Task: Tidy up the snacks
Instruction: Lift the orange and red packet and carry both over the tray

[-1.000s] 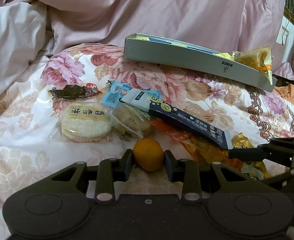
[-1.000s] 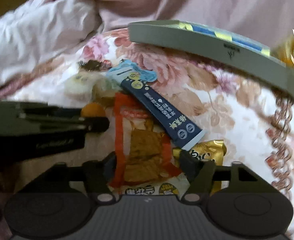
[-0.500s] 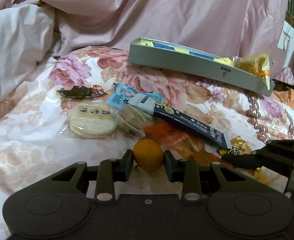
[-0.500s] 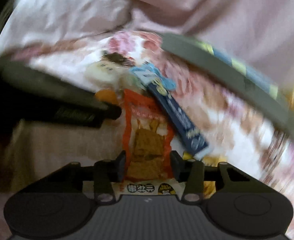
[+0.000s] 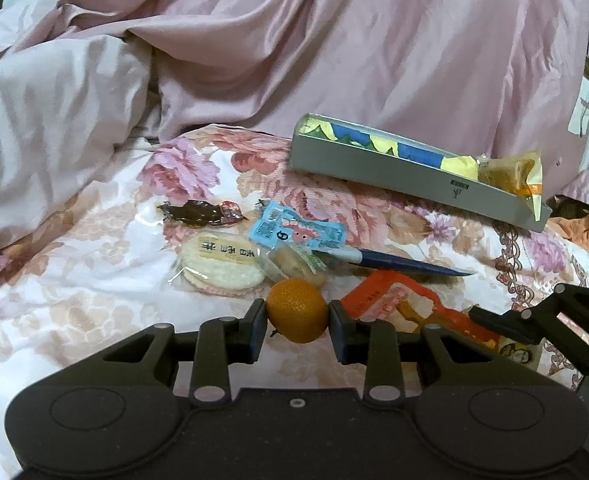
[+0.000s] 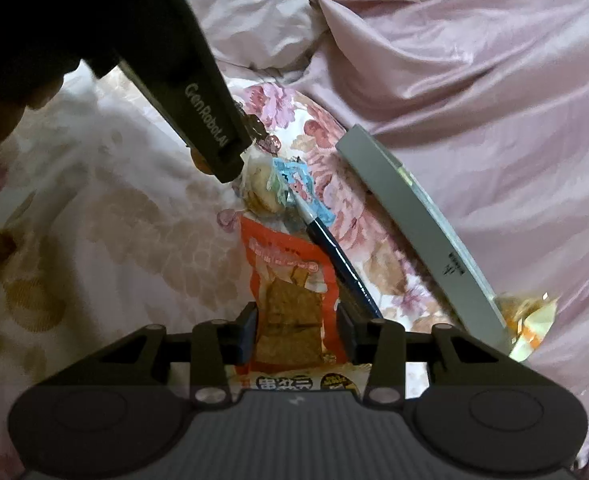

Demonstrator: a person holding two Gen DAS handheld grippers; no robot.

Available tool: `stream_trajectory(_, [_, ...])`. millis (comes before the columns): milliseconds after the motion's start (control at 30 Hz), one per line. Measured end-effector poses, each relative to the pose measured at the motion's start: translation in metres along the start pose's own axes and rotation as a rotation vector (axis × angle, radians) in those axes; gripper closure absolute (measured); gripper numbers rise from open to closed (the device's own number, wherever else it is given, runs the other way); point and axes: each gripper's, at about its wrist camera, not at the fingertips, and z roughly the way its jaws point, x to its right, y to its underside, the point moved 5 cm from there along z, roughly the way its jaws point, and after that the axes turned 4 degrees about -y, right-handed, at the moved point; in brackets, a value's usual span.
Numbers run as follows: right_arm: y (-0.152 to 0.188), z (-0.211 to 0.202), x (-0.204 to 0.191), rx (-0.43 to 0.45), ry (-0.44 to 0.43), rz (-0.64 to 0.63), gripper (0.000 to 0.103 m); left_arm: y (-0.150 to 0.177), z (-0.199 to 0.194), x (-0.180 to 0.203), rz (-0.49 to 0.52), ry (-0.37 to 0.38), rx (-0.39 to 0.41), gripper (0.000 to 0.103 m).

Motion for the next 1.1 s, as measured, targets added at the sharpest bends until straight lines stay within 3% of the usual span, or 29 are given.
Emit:
stream_trajectory(333, [-0.001, -0.022, -0.004, 0.062, 0.116, -0.138, 0.058, -0.002, -0.025, -0.002, -0.042, -0.015, 0.029, 0.068])
stream_trajectory(567, [-0.008, -0.024, 0.012, 0.122, 0.202, -0.144, 0.058, -0.024, -0.033, 0.015, 0.005, 0.007, 0.074, 0.068])
stream_trajectory(867, [-0.021, -0.005, 0.067, 0.223, 0.345, -0.120, 0.058, -0.085, -0.009, 0.042, 0.050, 0.013, 0.127, 0.068])
stream_trajectory(1100, [-0.023, 0.029, 0.126, 0.235, 0.408, 0.001, 0.058, -0.135, 0.031, 0.070, 0.059, 0.006, 0.159, 0.068])
